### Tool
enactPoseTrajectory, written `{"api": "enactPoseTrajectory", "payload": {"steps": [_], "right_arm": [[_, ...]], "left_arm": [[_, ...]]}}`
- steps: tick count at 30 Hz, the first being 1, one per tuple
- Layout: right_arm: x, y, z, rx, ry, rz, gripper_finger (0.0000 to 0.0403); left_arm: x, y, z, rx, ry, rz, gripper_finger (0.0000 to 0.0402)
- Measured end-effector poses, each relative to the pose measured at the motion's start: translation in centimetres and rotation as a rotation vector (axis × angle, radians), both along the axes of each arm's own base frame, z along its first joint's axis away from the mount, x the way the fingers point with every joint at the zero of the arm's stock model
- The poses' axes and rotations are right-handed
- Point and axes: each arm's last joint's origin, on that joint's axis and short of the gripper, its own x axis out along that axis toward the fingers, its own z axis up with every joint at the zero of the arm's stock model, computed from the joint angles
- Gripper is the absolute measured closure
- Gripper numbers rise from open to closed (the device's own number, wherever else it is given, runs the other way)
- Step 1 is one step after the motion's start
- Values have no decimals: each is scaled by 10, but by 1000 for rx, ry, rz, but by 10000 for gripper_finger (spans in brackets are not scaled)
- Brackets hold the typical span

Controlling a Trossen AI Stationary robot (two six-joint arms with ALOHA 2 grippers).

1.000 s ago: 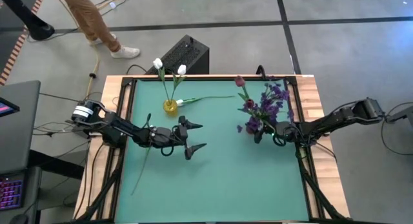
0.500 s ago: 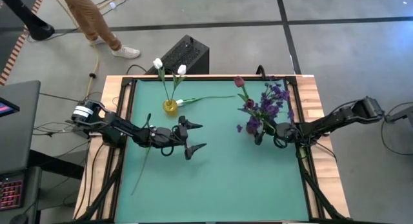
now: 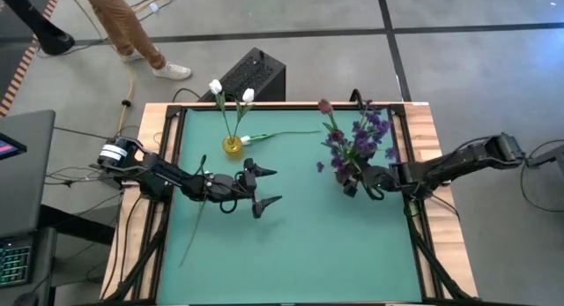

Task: Sort flowers into vase by color
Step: Put the red flower into the red vase

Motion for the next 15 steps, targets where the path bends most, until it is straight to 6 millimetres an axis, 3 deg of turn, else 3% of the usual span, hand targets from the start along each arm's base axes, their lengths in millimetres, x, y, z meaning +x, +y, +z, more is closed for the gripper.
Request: {"api": "enactPoseTrajectory", "payload": {"steps": [8, 15], "right_arm": [[4, -2, 13, 66, 84, -20, 33], [0, -2, 11, 148, 140, -40, 33]], "left_arm": [[0, 0, 0, -7, -1, 1, 13], [0, 0, 0, -6, 2, 1, 13]]}}
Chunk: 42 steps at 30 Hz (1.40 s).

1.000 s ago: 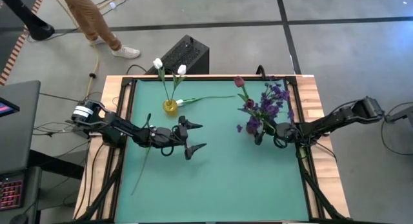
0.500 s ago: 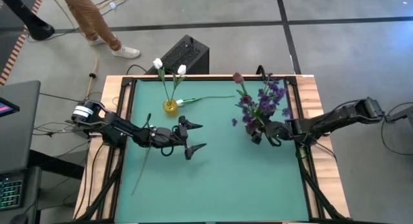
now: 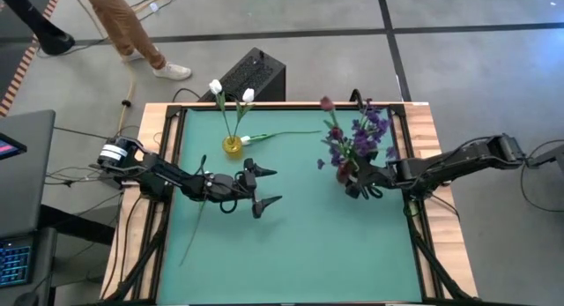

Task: Sort flowers into vase by color
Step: Put the red flower into the red vase, then put the top white flower into the yellow vase

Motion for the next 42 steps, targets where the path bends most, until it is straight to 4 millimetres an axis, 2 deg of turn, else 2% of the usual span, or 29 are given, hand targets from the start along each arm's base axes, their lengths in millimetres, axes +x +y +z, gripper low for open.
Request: {"api": "enactPoseTrajectory", "payload": {"steps": [9, 16, 20, 33, 42], "right_arm": [[-1, 2, -2, 83, 14, 42, 33], [-10, 2, -10, 137, 100, -22, 33], [-9, 3, -9, 183, 100, 5, 33], [-12, 6, 29, 342, 252, -67, 33], [-15, 13, 49, 634, 308, -124, 33]], "left_arm": [[0, 0, 0, 0, 1, 0, 13], [0, 0, 0, 0, 1, 0, 13], [0, 0, 0, 0, 1, 0, 13], [0, 0, 0, -1, 2, 0, 13], [-1, 0, -5, -19, 46, 1, 13]]}}
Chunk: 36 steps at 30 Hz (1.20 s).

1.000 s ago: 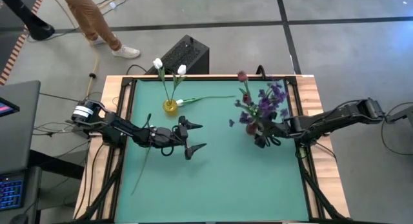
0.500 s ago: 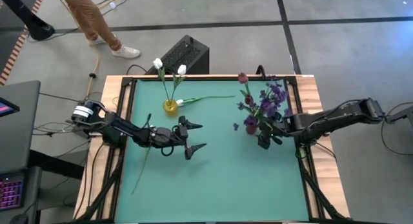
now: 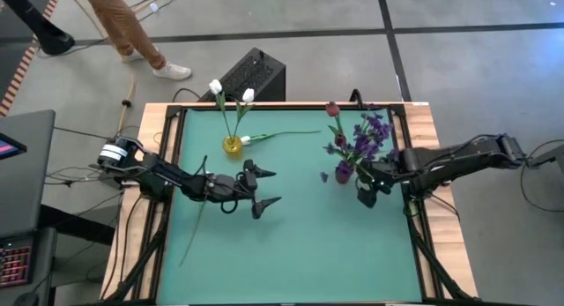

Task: Sort flowers into vase by color
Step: Put the top white flower into the yellow vase

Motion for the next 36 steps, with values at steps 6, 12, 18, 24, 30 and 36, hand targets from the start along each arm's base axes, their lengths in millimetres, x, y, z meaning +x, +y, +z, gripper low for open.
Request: {"api": "enactPoseTrajectory", "payload": {"steps": [6, 12, 18, 24, 30, 36], "right_arm": [[-3, 9, 0, 227, 54, 4, 36], [-4, 27, 2, 380, 67, 37, 47], [4, 50, 9, 477, -42, 91, 55], [10, 73, 18, 479, -214, 145, 57], [5, 87, 19, 406, -261, 143, 58], [2, 91, 19, 342, -299, 140, 58]], "left_arm": [[-1, 0, -7, -25, 63, 5, 13], [-3, 0, -13, -28, 129, -5, 13], [11, 0, -4, 22, 219, -3, 13], [44, 22, 20, 101, 413, 71, 13], [82, 49, 33, 142, 614, 97, 13], [117, 99, 43, 114, 826, 146, 13]]}}
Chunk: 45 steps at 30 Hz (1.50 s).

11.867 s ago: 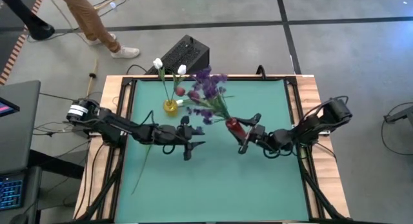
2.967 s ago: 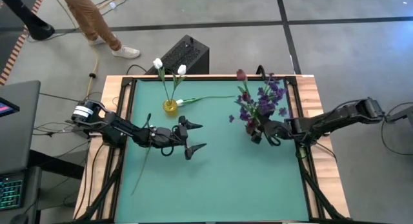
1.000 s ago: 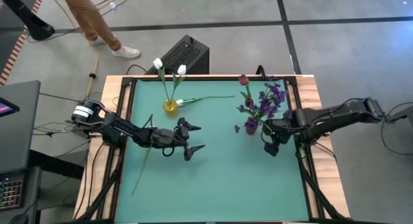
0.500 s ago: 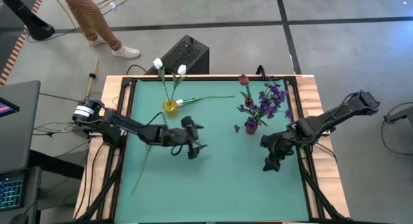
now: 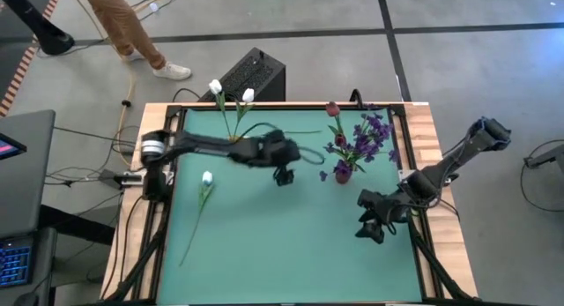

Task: Sort flowers into vase by color
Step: Put the top white flower into the yellow vase

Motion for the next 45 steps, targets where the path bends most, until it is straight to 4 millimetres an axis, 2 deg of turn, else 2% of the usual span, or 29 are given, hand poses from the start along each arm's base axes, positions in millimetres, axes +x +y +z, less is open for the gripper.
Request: {"api": "enactPoseTrajectory", "payload": {"steps": [5, 12, 18, 25, 31, 37, 45], "right_arm": [[-2, 2, 0, -42, -24, 13, 58], [-2, 2, 0, -84, -48, 26, 58], [-2, 2, 0, -114, -64, 63, 58], [1, -2, 0, -163, -88, 88, 58], [3, -5, 0, -163, -86, 69, 58], [3, -5, 0, -161, -89, 68, 58], [3, -4, 0, -156, -92, 68, 58]], "left_arm": [[20, 38, -14, 17, 179, 87, 13], [36, 83, -45, -44, 326, 66, 13], [28, 119, -44, -68, 290, 104, 13], [12, 154, -46, -260, 217, 80, 13], [4, 163, -49, -329, 212, 91, 38], [1, 165, -64, -422, 243, 106, 100], [4, 156, -58, -367, 293, 127, 195]]}}
